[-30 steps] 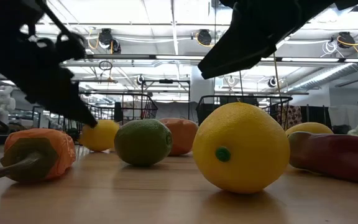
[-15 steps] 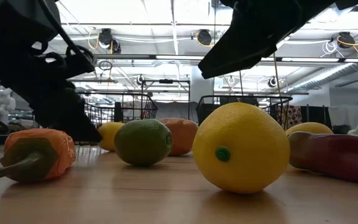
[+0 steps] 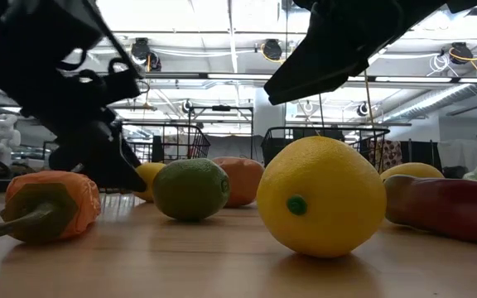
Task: Sort produce into baskets
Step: Put the top left yellow lemon into the left mesh basket, then put the brown potato into the right mesh basket
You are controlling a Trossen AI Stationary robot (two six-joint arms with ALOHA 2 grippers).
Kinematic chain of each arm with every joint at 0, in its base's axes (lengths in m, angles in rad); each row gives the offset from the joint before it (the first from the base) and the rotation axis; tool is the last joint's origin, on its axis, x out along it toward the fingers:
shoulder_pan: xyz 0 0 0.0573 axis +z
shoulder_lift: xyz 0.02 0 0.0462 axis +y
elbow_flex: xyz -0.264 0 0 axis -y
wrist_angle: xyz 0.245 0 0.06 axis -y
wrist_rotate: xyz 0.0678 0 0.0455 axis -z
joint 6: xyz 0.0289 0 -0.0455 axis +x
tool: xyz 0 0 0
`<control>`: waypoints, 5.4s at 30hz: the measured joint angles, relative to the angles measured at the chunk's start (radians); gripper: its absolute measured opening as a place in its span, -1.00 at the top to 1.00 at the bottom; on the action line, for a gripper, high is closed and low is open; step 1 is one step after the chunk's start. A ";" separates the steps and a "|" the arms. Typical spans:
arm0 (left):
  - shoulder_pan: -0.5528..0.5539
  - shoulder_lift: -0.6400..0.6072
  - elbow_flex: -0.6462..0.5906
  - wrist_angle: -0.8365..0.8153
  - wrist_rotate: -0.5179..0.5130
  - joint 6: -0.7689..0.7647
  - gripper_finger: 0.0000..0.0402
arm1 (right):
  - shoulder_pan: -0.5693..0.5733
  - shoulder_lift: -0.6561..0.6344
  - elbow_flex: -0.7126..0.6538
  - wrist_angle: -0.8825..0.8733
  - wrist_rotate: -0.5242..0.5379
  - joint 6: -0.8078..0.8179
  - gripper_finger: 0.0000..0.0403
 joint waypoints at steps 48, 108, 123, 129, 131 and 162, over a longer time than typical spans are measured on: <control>0.238 -0.613 0.123 -0.042 -0.145 0.782 -0.33 | 0.000 0.000 -0.001 -0.005 -0.003 -0.004 -0.52; 1.062 -0.323 0.446 -0.607 0.638 0.630 -0.82 | -0.046 0.011 0.000 -0.004 -0.040 -0.021 -0.52; 0.582 -0.577 0.442 -0.597 0.479 0.451 -0.72 | -0.192 0.211 0.000 0.175 -0.233 0.029 -0.82; 0.473 -0.571 0.441 -0.602 0.391 0.425 -0.72 | -0.207 0.267 0.000 0.181 -0.265 0.058 -0.78; 0.445 -0.571 0.441 -0.613 0.378 0.421 -0.72 | -0.210 0.280 0.000 0.180 -0.266 0.051 -0.72; 0.216 -0.599 0.308 -0.652 0.220 0.242 -0.72 | -0.239 -0.215 0.000 -0.086 -0.135 -0.125 -0.39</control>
